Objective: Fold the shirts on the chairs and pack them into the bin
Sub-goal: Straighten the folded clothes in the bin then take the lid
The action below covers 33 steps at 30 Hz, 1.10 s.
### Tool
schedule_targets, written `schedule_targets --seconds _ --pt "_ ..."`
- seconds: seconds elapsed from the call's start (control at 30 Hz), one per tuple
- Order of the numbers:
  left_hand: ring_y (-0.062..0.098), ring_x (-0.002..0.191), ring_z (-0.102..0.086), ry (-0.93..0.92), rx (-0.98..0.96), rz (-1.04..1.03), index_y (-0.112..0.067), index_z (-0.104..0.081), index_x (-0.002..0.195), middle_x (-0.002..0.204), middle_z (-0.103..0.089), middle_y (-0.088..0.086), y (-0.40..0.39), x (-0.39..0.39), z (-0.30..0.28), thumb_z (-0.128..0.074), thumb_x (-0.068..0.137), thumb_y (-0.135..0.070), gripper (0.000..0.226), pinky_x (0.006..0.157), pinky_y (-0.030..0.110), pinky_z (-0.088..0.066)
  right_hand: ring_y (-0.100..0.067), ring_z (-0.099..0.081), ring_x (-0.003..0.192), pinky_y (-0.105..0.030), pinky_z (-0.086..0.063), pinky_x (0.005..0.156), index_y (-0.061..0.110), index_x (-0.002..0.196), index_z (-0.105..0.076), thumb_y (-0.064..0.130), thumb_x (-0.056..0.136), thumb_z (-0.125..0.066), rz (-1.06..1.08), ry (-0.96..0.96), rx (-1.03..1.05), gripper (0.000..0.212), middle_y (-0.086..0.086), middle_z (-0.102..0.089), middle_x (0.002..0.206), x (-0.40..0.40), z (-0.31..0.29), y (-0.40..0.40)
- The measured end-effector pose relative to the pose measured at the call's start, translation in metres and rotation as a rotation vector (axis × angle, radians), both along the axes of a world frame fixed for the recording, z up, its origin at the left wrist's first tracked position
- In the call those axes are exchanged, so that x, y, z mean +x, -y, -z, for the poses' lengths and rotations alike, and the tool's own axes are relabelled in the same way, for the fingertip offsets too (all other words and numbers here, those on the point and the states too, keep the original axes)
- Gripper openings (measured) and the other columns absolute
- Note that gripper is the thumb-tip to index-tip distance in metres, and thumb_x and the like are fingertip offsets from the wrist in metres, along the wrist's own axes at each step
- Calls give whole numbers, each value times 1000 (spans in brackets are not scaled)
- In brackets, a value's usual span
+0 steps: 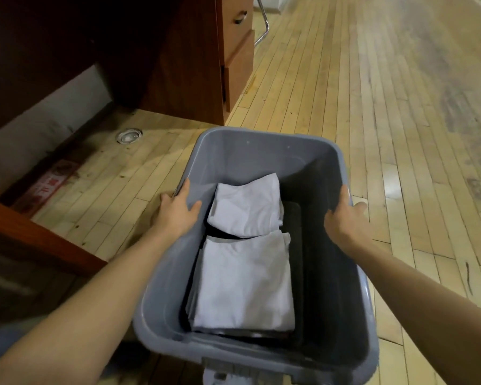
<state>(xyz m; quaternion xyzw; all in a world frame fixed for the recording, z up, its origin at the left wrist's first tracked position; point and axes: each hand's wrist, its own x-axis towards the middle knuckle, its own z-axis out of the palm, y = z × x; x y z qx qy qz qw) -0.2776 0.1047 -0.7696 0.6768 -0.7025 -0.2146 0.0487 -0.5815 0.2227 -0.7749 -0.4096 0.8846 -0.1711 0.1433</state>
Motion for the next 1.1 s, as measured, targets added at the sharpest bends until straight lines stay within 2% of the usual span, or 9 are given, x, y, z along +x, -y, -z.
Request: schedule_targets --seconds 0.17,0.33,0.47,0.53,0.63,0.77,0.9,1.0,1.1 --pt "38 104 -51 -49 -17 -79 -36 -15 150 124 -40 25 3 -3 -24 -43 95 -47 63 95 40 -43 -28 -55 71 -36 -51 56 31 142 -22 30 98 -42 -14 101 -84 48 -16 -40 116 -5 -41 9" --pt "40 107 -50 -67 19 -103 -34 -12 150 129 -37 29 1 -15 -101 -43 96 -45 64 95 40 -42 -24 -50 65 -28 -39 51 31 144 -20 28 98 -42 -25 91 -83 51 -13 -40 107 -14 -126 10" --pt "38 126 -39 -93 3 -77 -28 -9 152 145 -25 29 -6 -33 -190 -42 98 -40 65 104 38 -32 -29 -52 63 -29 -39 51 28 142 -29 26 98 -41 -5 111 -106 45 -17 -43 108 -31 -216 8" --pt "40 116 -47 -86 6 -67 -30 -7 151 142 -29 27 -5 -43 -240 -41 97 -43 65 103 40 -38 -32 -51 61 -28 -37 49 28 144 -27 24 98 -39 4 98 -112 48 -16 -42 104 -42 -268 8" --pt "37 87 -56 -32 30 -72 -34 -5 151 128 -38 26 -2 -57 -322 -38 96 -49 65 86 42 -49 -32 -52 60 -28 -37 49 27 144 -27 26 98 -39 34 79 -109 48 -14 -40 102 -56 -349 9" --pt "39 90 -55 29 17 -52 -31 -7 152 130 -37 26 0 -81 -441 -35 98 -48 63 74 32 -40 -30 -52 61 -30 -41 52 23 141 -31 28 98 -41 25 70 -133 45 -17 -43 105 -77 -457 15" --pt "28 65 -46 94 -53 -40 -31 -6 152 124 -41 25 7 -101 -547 -33 98 -49 63 65 34 -40 -34 -56 67 -32 -46 55 27 144 -29 30 97 -43 -9 106 -154 49 -11 -38 101 -98 -560 21" --pt "29 68 -44 123 -100 -56 -31 -9 152 122 -42 25 16 -105 -611 -33 98 -48 61 69 36 -40 -29 -55 66 -26 -35 48 25 143 -32 32 96 -47 -42 99 -162 50 -13 -41 108 -110 -625 32" --pt "38 81 -53 122 -151 -79 -30 -13 151 121 -43 25 26 -103 -662 -34 98 -47 59 75 39 -42 -22 -45 68 -27 -30 49 18 128 -46 33 93 -51 -83 59 -225 38 -15 -49 105 -113 -673 53"
